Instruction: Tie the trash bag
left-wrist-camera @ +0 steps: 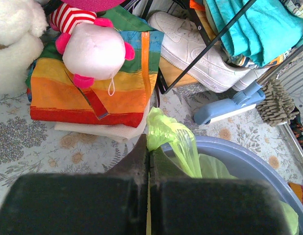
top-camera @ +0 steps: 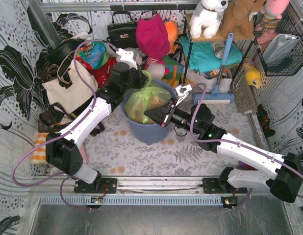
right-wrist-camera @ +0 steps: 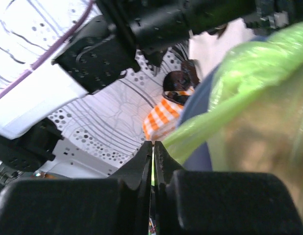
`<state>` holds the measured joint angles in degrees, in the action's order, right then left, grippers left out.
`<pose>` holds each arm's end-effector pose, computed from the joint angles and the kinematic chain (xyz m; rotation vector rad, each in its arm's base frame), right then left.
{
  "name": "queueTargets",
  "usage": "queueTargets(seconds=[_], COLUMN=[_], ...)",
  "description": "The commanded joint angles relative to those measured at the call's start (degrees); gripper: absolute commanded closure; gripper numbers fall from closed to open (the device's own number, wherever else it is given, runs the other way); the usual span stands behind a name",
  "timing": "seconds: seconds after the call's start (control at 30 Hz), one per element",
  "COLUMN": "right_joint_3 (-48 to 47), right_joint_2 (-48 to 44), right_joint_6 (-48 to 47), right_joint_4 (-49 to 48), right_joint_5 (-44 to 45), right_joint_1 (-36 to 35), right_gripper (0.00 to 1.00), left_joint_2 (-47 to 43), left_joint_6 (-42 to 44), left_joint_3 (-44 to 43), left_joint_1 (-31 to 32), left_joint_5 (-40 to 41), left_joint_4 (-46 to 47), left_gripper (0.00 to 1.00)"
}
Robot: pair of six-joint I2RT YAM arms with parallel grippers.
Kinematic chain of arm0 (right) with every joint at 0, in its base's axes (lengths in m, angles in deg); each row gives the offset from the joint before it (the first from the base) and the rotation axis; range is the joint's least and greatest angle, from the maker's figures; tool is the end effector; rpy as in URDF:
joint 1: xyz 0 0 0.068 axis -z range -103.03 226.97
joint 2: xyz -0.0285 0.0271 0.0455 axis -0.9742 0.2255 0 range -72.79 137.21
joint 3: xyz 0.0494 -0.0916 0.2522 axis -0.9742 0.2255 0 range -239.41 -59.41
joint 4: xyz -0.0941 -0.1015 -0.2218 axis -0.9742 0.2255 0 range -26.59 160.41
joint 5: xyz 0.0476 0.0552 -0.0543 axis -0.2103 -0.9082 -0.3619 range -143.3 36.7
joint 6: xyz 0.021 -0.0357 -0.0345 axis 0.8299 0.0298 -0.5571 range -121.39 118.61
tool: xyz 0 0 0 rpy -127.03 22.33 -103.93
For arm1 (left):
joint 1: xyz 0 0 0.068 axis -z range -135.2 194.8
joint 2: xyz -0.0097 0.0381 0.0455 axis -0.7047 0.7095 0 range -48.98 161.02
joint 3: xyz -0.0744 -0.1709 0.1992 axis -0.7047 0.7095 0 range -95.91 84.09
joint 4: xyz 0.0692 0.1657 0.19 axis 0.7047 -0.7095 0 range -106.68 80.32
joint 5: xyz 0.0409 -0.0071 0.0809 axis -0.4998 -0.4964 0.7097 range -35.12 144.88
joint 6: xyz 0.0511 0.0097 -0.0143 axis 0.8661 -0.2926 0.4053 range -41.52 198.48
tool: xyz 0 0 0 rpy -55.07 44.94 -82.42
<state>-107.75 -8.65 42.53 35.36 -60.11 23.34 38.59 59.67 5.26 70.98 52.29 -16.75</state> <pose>0.1530 0.2148 0.3653 -0.2411 1.5105 1.4833 0.3273 -0.1627 0.3695 0.1535 1.8815 -0.5855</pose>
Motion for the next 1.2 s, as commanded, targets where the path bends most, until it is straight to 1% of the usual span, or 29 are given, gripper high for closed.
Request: queueTargets(seconds=[0.0, 0.07, 0.17, 0.3, 0.4, 0.5, 0.53, 0.63, 0.77, 0.93, 1.03, 1.17], right_joint_3=[0.3, 0.0, -0.1, -0.6, -1.7, -3.7, -4.2, -5.1, -5.2, -7.4, -8.0, -7.5], right_joint_2=[2.1, 3.2, 3.8, 3.3, 0.8, -1.6, -2.1, -2.8, -2.7, -1.0, 0.2, 1.6], right_joint_6=[-0.2, -0.4, -0.4, 0.0, 0.1, 0.4, 0.8, 2.9, 4.0, 3.7, 3.5, 4.0], right_joint_4=[-11.4, -10.9, -9.2, -5.7, 0.8, 9.3, 12.0, 17.1, 18.9, 22.1, 21.8, 16.9], right_joint_5=[-6.3, -5.7, -3.3, 0.5, 5.0, 9.4, 10.8, 13.0, 14.2, 16.1, 15.7, 12.6], right_joint_1=[0.2, 0.2, 0.3, 0.4, 0.4, 0.4, 0.4, 0.4, 0.4, 0.4, 0.4, 0.4], right_gripper=[0.98, 0.98, 0.89, 0.82, 0.79, 0.72, 0.71, 0.7, 0.7, 0.68, 0.7, 0.71], left_joint_2=[0.2, 0.2, 0.2, 0.1, -0.1, -0.1, 0.0, 0.2, 0.5, 0.5, 0.4, 0.4], left_joint_6=[-0.1, 0.0, 0.1, 0.3, 0.4, 0.4, 0.4, 0.4, 0.2, 0.2, 0.2, 0.2], left_joint_3=[-0.8, -0.9, -1.1, -1.1, -1.0, -1.1, -1.1, -1.2, -1.2, -1.0, -1.0, -1.1], left_joint_1=[-0.2, -0.2, -0.2, -0.2, -0.2, -0.2, -0.2, -0.2, -0.1, -0.2, -0.2, -0.2], left_joint_5=[-1.3, -1.1, -1.1, -0.8, -0.6, -0.6, -0.6, -0.7, -0.9, -1.1, -1.1, -1.2], left_joint_4=[-0.4, -0.6, -0.9, -1.3, -1.4, -1.3, -1.3, -1.2, -1.1, -1.1, -1.1, -1.1], left_gripper=[1.0, 1.0, 1.0, 1.0, 1.0, 1.0, 1.0, 1.0, 1.0, 1.0, 1.0, 1.0])
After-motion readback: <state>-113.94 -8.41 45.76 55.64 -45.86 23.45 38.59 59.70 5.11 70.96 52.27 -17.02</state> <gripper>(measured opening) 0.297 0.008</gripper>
